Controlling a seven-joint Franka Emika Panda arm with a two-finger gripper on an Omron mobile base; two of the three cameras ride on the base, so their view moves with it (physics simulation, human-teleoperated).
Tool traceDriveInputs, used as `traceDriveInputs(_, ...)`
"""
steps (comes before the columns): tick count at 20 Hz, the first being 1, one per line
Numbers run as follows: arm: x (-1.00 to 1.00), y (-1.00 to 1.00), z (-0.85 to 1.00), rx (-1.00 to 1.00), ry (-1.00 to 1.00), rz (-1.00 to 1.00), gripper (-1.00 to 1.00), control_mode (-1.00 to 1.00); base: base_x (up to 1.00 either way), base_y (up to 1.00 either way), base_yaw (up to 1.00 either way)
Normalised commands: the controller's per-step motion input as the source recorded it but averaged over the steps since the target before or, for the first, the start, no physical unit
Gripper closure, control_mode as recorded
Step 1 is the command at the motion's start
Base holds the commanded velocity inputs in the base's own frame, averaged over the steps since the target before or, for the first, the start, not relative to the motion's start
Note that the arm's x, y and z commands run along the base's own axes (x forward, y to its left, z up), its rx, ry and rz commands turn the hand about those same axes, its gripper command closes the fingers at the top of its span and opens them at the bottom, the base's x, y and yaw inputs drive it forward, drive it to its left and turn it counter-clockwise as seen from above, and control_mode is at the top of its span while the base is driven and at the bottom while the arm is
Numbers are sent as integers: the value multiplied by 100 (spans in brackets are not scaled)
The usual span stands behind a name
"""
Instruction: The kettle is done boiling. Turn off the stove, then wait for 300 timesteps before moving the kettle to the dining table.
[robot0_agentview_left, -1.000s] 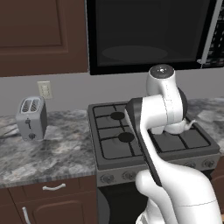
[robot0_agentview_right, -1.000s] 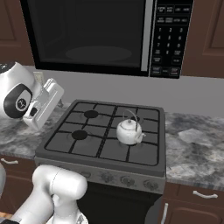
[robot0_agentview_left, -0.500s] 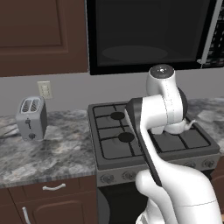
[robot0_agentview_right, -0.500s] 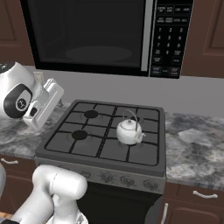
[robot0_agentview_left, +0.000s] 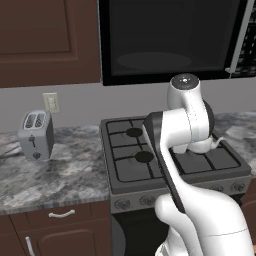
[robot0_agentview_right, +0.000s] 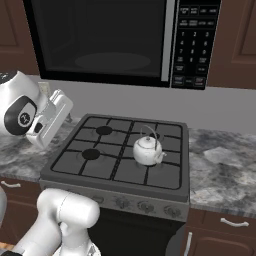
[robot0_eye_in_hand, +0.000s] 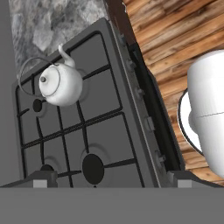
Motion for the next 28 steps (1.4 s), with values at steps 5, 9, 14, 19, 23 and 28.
traceDriveInputs(5, 0, 0, 0, 0, 0, 0, -100, -100, 0, 0, 0)
traceDriveInputs(9, 0, 0, 0, 0, 0, 0, -100, -100, 0, 0, 0)
traceDriveInputs(14, 0, 0, 0, 0, 0, 0, -100, -100, 0, 0, 0)
traceDriveInputs(19, 0, 0, 0, 0, 0, 0, -100, -100, 0, 0, 0)
traceDriveInputs(23, 0, 0, 0, 0, 0, 0, -100, -100, 0, 0, 0)
traceDriveInputs(28, 0, 0, 0, 0, 0, 0, -100, -100, 0, 0, 0)
